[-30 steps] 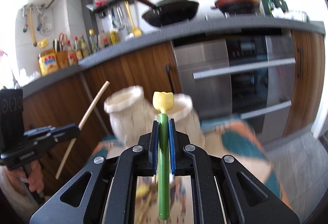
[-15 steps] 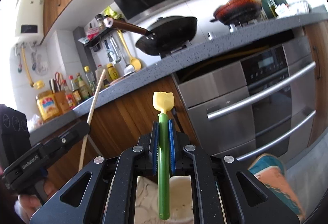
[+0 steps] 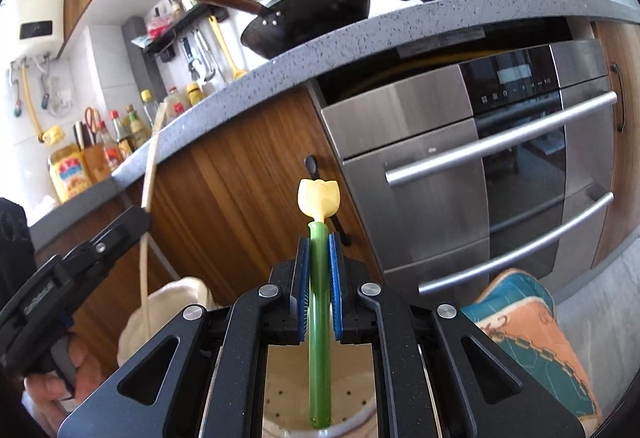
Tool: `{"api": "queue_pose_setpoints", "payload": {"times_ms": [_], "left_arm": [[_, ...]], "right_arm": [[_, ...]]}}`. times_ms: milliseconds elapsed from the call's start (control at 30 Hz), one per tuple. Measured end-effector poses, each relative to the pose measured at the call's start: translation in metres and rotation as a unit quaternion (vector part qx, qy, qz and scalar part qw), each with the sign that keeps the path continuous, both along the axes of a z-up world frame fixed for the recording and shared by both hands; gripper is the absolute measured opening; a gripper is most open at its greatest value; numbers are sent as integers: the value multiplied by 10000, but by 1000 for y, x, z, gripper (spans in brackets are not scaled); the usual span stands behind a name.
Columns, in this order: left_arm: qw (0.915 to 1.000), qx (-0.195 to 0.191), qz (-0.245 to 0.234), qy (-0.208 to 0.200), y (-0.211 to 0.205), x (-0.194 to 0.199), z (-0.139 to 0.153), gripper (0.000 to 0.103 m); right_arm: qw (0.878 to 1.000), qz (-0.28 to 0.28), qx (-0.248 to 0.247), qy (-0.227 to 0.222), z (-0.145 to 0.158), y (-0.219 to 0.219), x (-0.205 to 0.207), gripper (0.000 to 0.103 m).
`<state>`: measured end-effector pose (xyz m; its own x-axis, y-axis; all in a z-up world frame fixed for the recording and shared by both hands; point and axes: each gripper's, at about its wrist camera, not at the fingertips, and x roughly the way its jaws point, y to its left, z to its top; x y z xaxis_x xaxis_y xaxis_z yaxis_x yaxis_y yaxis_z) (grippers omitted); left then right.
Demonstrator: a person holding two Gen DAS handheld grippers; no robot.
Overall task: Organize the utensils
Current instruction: 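Carry the green utensil and the chopstick up over the ceramic holder with both grippers, then drop the green utensil into the small pot while the left gripper releases chopstick into large pot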
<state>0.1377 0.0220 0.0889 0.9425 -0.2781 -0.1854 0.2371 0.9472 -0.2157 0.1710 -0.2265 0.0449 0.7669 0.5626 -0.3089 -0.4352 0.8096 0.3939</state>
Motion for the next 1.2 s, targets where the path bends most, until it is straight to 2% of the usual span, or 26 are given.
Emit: {"api": "queue_pose_setpoints", "payload": {"times_ms": [133, 400, 767, 867, 933, 967, 1067, 1200], "left_arm": [[9999, 106, 11, -5, 0, -12, -4, 4], [9994, 256, 35, 245, 5, -31, -20, 4], [9995, 133, 11, 292, 12, -37, -20, 6], [9995, 134, 24, 272, 13, -38, -20, 12], [9996, 131, 40, 256, 13, -39, -19, 24], [9996, 128, 38, 247, 14, -39, -19, 24], [9997, 118, 35, 215, 15, -41, -17, 27], [9998, 146, 73, 145, 15, -44, -15, 36]], "right_arm": [[10000, -50, 2, -4, -2, -2, -5, 11], [9991, -107, -409, -74, -6, -6, -32, 11], [9982, -73, -591, -94, -7, -5, -53, 11], [9981, -98, -603, -78, -8, -6, -51, 11], [9982, -113, -579, -67, -8, -9, -50, 11], [9983, -117, -565, -68, -8, -9, -50, 11], [9985, -144, -519, -108, -7, -12, -51, 24], [9982, -219, -532, -178, -5, -14, -54, 28]]}}
